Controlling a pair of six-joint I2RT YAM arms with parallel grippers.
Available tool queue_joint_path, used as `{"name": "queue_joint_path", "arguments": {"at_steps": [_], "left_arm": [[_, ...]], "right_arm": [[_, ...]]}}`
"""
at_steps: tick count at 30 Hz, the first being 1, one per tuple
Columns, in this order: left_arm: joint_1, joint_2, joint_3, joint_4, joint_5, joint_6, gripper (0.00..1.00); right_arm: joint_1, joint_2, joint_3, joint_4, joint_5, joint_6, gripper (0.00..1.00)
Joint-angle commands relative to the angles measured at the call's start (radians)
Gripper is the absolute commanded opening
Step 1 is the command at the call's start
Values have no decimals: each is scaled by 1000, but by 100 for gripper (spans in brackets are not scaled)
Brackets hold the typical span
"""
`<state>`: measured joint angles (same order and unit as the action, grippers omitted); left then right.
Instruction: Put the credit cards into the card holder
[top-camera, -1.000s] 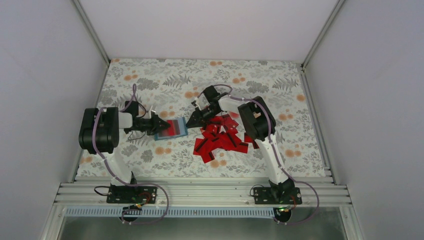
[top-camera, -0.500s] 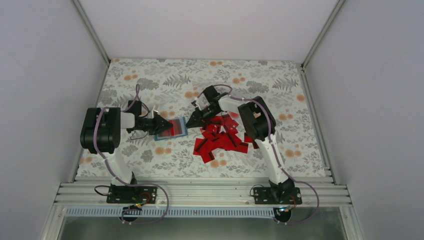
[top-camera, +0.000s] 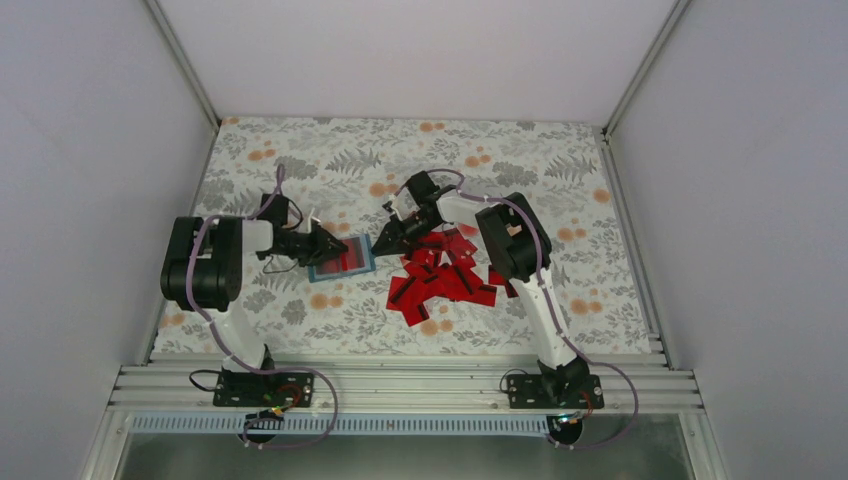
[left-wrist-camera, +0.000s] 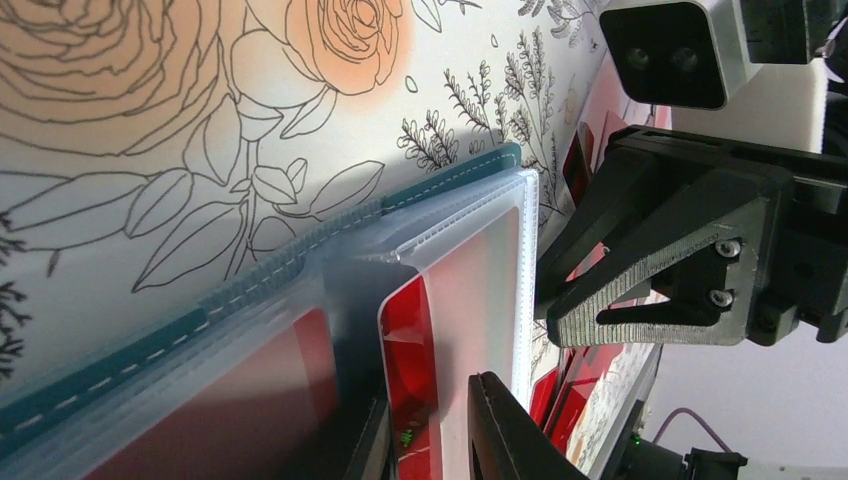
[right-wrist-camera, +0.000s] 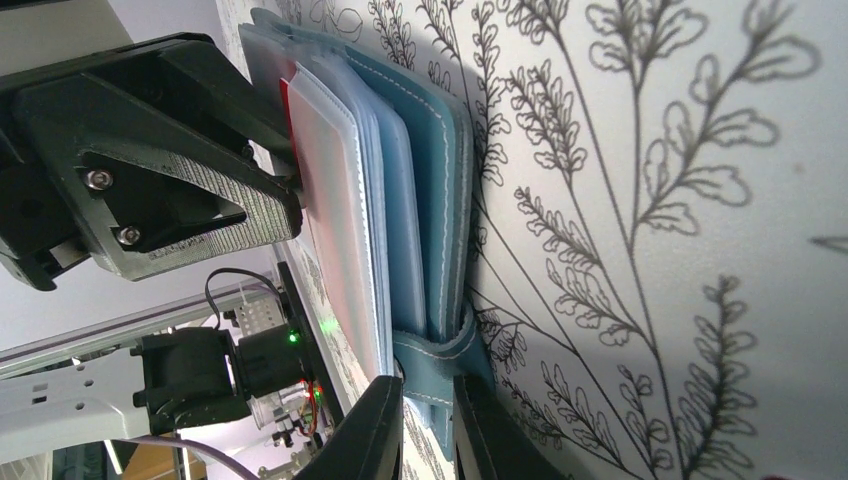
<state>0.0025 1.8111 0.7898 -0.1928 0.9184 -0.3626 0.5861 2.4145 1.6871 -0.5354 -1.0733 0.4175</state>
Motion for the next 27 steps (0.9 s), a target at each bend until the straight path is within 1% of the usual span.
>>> {"name": "queue_joint_path", "arguments": {"at_steps": [1,6,12,16,21,22,24,27], "left_arm": [[-19,-15,45,-77,-59,19,20],[-54,-12,80,-126,-87,6,20],[-100,1,118,-171,-130,-16,25],[-122,-4,154,-223,-188,-44,32],[-139,-28,173,-288,-261,-106,39],[-139,-35,170,-297,-268,-119,42],[-141,-48,160,-309,-272,-147,51],[-141,-68,135,-305,-262,-183,59]], "right_arm": [[18,66,-3,6,90,1,15],[19,64,-4,10,88,2,15],[19,59,-7,16,89,4,14],[21,53,-14,22,90,4,14],[20,45,-32,38,91,11,14],[21,43,-37,40,91,12,14],[20,37,-46,53,91,17,14],[20,25,-62,73,92,30,14]]}}
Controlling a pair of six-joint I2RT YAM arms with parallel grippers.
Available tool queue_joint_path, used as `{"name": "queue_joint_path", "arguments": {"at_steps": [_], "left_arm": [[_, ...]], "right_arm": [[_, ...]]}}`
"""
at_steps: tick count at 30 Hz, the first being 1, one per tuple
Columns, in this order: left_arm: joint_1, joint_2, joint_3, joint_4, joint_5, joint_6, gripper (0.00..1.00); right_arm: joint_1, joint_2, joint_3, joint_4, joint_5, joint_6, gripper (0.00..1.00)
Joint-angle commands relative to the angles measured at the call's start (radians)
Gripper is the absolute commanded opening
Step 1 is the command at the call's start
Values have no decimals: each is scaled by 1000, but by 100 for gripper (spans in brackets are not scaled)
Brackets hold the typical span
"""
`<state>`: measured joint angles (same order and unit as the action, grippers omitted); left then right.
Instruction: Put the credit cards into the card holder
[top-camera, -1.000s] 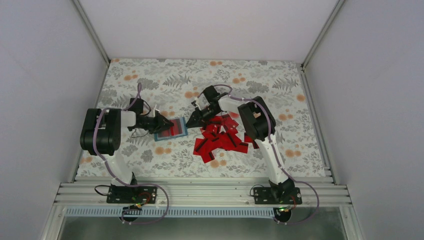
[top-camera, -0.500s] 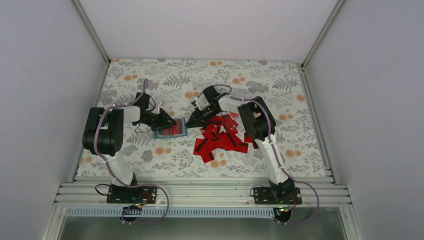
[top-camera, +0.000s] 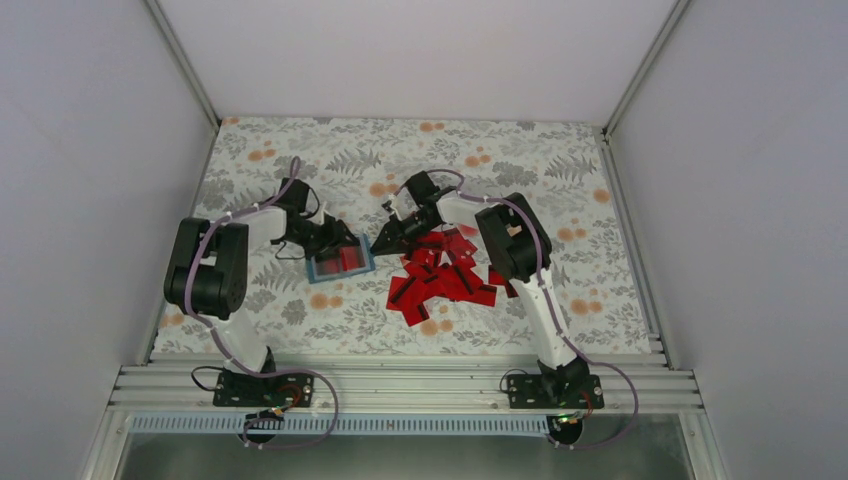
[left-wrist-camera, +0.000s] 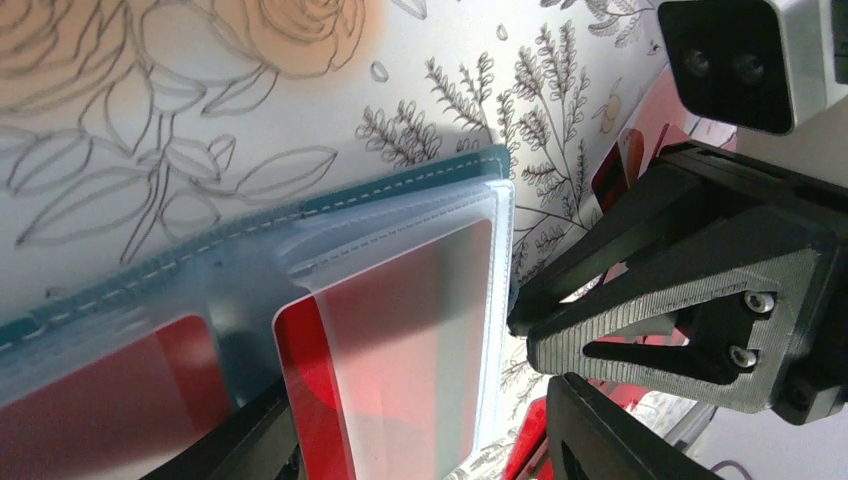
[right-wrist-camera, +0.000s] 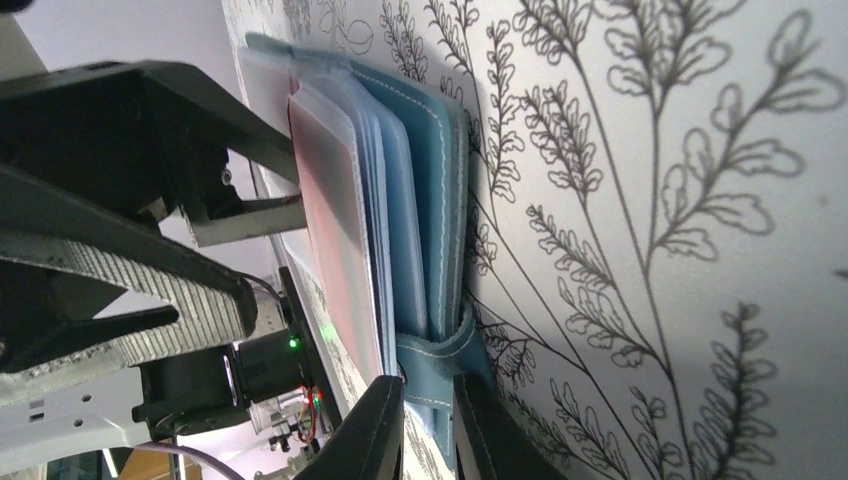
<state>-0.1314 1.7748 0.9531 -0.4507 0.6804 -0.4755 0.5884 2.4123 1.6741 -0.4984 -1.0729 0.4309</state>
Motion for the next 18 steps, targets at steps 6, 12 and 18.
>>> {"name": "queue_joint_path", "arguments": {"at_steps": [6,12,18], "left_arm": [[-10,-11,-32,-44,-13,-120,62],[-18,21,-14,-65,-14,-234,68],[-54,24,13,-84,-61,-344,80]], "right_arm": [[21,21,-66,66,93,33,14],[28,11,-71,87,94,50,14],[37,-10,-107,129,94,68,14]]}}
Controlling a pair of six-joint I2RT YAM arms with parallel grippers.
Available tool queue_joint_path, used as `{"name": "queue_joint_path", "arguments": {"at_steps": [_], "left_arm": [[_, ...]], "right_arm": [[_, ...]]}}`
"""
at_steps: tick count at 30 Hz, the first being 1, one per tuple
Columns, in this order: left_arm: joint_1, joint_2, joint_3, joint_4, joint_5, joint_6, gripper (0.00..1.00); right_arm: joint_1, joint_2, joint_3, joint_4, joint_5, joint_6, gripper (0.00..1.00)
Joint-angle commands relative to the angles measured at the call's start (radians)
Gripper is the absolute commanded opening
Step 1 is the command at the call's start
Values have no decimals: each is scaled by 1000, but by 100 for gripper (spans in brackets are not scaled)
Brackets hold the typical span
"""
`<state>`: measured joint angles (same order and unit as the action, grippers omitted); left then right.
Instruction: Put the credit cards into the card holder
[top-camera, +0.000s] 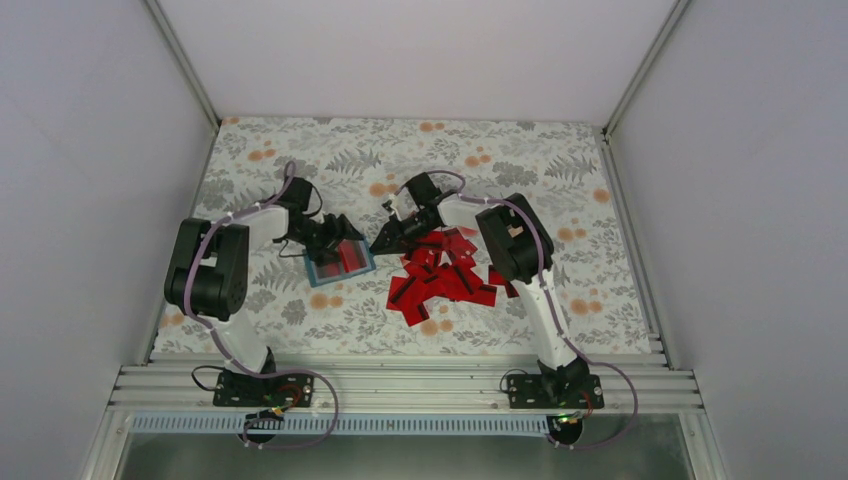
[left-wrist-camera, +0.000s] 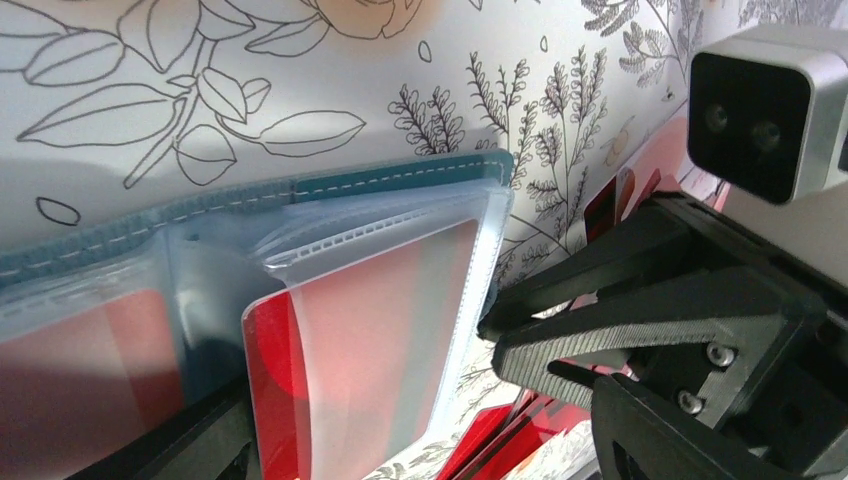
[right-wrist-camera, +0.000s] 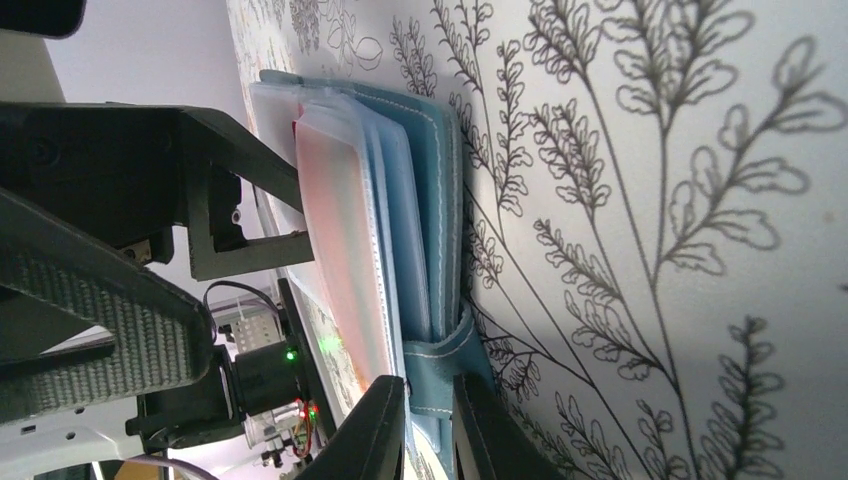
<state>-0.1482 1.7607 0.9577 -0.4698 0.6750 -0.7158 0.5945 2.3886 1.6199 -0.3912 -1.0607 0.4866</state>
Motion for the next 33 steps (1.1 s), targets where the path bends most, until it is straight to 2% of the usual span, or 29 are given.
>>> {"name": "queue_joint_path", "arguments": {"at_steps": [1,7,11,21,28,33], "left_arm": [[-44,45,16,-71,-63,-114,83],[-77,90,75,-107,-83,-154,87],[-101,90,159,-176,-148,-117,100],[-102,-61,91,-256,-178,26,100],[-100,-231,51,-368,-343,76,100],[-58,-327,-33,-370,-431,87,100]], "right_arm": [[32,12,-58,25,84,13,14],[33,-4,-82,28,87,9,13],[33,-11,-85,19,90,-1,13],[27,-5,-75,-47,113,-72,13],[23,-10,-86,-57,121,-89,13],[22,-17,-97,-64,124,-94,13]]}}
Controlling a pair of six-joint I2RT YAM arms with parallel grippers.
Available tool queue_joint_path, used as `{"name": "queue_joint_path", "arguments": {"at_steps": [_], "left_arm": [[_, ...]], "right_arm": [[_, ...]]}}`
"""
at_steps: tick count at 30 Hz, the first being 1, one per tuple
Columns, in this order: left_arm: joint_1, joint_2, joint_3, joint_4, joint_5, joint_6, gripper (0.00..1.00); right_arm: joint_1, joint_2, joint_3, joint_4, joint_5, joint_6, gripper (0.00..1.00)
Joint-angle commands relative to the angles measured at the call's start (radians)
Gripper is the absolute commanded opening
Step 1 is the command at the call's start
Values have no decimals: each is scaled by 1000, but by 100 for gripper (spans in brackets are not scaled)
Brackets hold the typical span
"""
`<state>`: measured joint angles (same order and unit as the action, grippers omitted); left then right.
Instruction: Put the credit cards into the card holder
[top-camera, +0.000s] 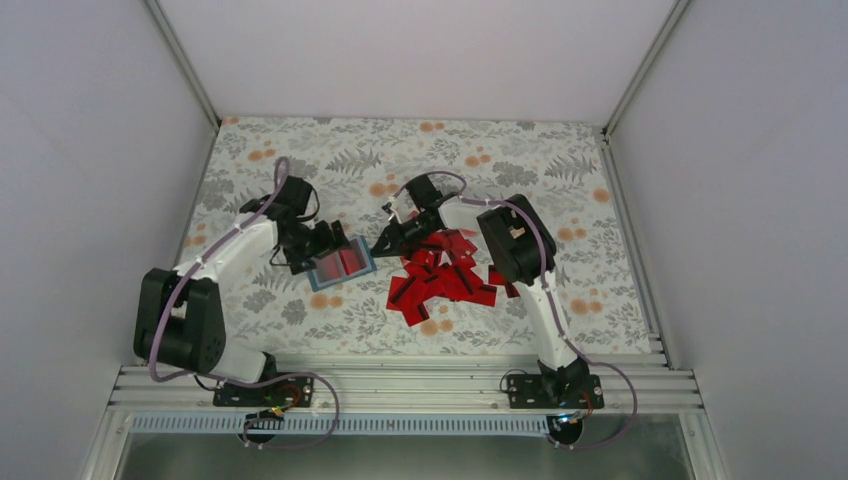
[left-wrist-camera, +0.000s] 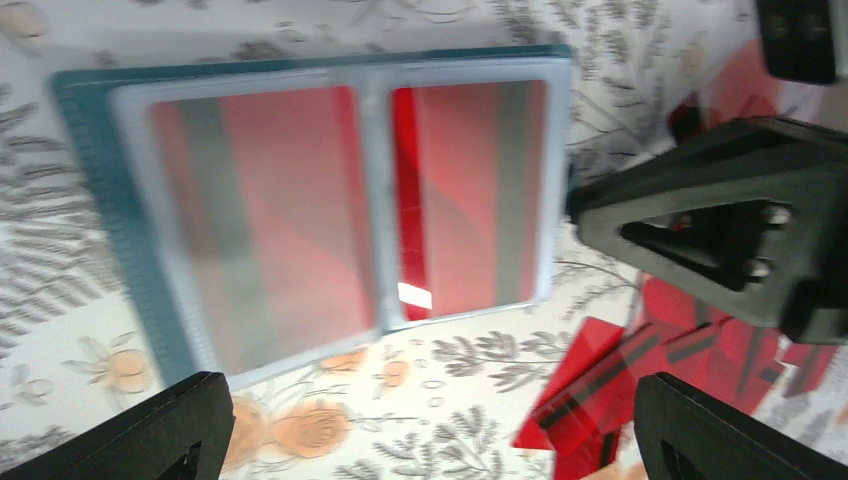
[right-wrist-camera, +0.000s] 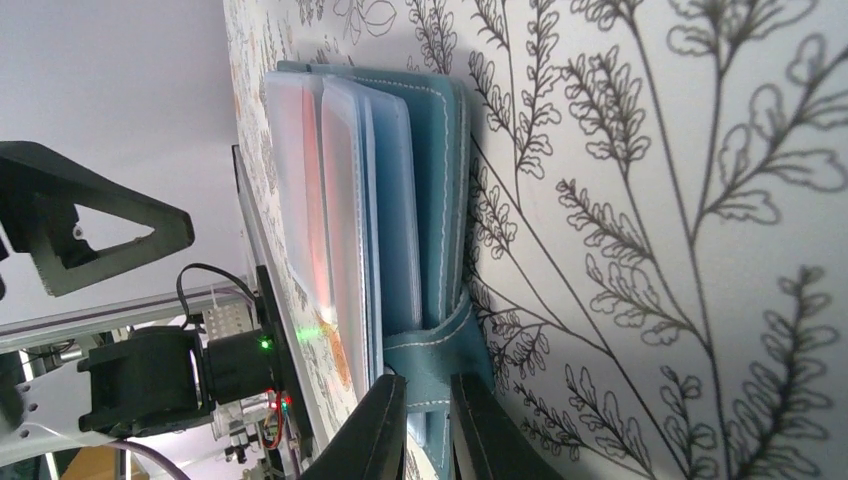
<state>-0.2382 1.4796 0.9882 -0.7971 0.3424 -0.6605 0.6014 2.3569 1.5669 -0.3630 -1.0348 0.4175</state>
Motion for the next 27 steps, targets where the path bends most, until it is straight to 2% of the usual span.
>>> {"name": "queue_joint_path", "arguments": {"at_steps": [1,8,15,23,25,27], "left_arm": [[46,-56,-84,-37,-99,39,100],[151,-82,-215,65,-60,61,100],[179,-73,-285,240,13,83,100],[198,-50,-299,294,-3,126,100],[199,-44,-306,304,3,134,100],[200,-35,-307,310,2,141,100]], "right_arm": [[15,12,-45,-97,100,-28,13],[15,0,-54,-113,116,-36,13],[16,-8,-78,-110,121,-42,13],[15,-16,-73,-135,135,-57,13],[15,-18,-66,-147,142,-65,15],[13,-22,-55,-161,149,-74,22]]}}
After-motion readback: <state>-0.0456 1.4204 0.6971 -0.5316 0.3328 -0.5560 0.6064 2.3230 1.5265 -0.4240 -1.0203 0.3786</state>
